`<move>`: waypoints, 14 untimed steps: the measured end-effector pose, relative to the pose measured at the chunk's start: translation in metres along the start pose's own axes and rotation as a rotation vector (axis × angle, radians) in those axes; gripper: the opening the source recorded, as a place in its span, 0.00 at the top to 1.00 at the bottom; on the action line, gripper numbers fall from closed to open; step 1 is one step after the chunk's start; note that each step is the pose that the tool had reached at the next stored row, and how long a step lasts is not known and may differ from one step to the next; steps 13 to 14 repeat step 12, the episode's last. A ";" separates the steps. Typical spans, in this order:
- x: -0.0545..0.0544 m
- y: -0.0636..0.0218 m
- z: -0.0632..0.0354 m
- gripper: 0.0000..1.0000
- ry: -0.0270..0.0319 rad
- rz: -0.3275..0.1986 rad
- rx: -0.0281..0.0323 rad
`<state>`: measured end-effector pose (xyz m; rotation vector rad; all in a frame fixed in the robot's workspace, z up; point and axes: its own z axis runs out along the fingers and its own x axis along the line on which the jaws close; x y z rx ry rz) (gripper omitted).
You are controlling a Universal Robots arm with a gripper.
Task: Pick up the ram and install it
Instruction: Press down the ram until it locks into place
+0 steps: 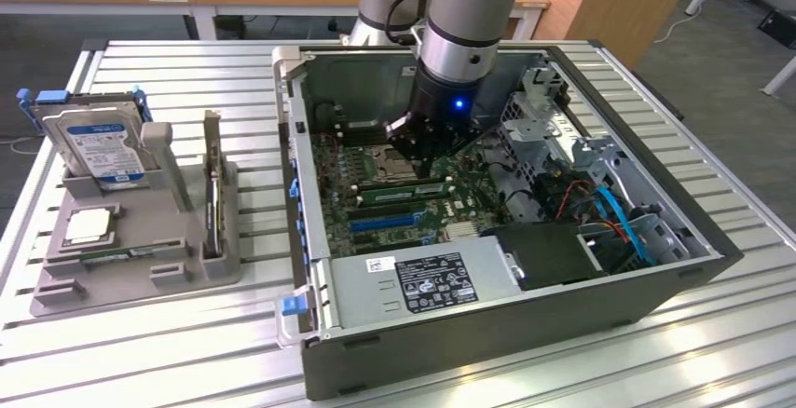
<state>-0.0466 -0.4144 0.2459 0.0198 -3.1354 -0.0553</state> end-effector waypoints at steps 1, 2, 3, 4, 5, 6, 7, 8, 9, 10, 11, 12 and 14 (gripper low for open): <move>0.000 0.0000 0.0000 0.89 -0.0001 0.000 0.0000; 0.001 0.0000 0.0001 0.89 0.0000 0.000 -0.0001; 0.001 0.0000 0.0003 0.89 -0.0001 0.000 -0.0002; 0.003 0.0001 0.0004 0.89 -0.0002 0.000 -0.0003; 0.004 0.0001 0.0005 0.89 -0.0002 0.000 -0.0003; 0.005 0.0001 0.0006 0.89 -0.0001 0.000 -0.0002; 0.005 0.0001 0.0005 0.89 0.0000 0.000 0.0000; 0.005 0.0001 0.0005 0.89 0.0000 0.000 0.0001; 0.005 0.0000 0.0006 0.89 -0.0001 0.000 0.0000; 0.005 0.0001 0.0006 0.89 0.0000 0.000 -0.0001; 0.005 0.0000 0.0006 0.89 0.0000 0.000 -0.0001; 0.005 0.0000 0.0006 0.89 0.0000 0.000 0.0000; 0.005 0.0000 0.0006 0.89 0.0000 0.000 0.0000</move>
